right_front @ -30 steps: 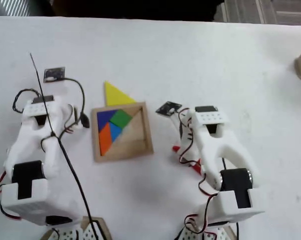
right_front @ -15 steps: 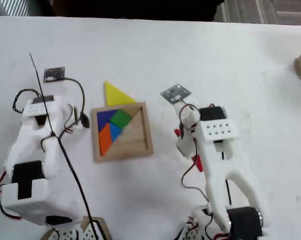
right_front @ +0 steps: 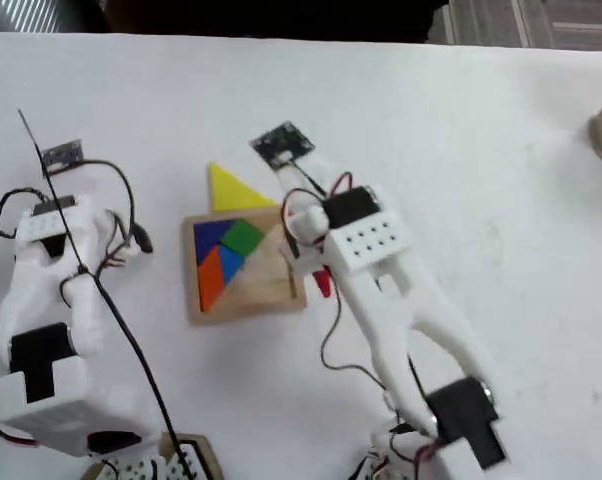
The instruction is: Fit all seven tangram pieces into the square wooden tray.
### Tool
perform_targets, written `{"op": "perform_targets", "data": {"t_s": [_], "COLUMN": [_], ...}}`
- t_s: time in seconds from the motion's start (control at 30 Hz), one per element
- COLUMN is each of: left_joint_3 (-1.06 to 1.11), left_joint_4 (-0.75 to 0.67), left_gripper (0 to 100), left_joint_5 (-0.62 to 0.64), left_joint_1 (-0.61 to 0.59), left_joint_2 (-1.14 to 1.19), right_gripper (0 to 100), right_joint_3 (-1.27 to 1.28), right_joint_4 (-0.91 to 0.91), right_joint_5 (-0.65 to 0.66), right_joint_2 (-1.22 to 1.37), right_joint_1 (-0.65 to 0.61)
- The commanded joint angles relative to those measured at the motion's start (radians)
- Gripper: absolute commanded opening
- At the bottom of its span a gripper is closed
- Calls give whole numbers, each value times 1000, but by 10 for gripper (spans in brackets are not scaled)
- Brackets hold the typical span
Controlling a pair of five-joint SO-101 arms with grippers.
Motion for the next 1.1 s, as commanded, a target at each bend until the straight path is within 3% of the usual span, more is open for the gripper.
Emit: {"op": "perform_targets", "data": {"t_s": [0.0,0.3,0.4,0.5,0.6,0.77,1.07], "left_joint_3": [-55,-52,-52,-52,-52,-51,-49], "left_joint_4": [-14,-40,-40,-40,-40,-40,-40], "left_gripper": [268,268,268,268,268,268,268], "left_joint_5": [23,28,28,29,29,29,28], "left_joint_1": [-10,-7,-7,-7,-7,-5,-5], "left_joint_2": [-8,-8,-8,-7,-7,-7,-7], "right_gripper": [17,18,18,18,18,18,18], "right_joint_3": [-132,-388,-440,-456,-453,-453,-431], "right_joint_4": [-90,-45,-8,7,28,77,105], "right_joint_5": [-153,-548,-603,-572,-402,110,459], "right_joint_2": [162,423,464,493,510,516,516], "right_joint_1": [-28,-97,-105,-104,-104,-128,-240]}}
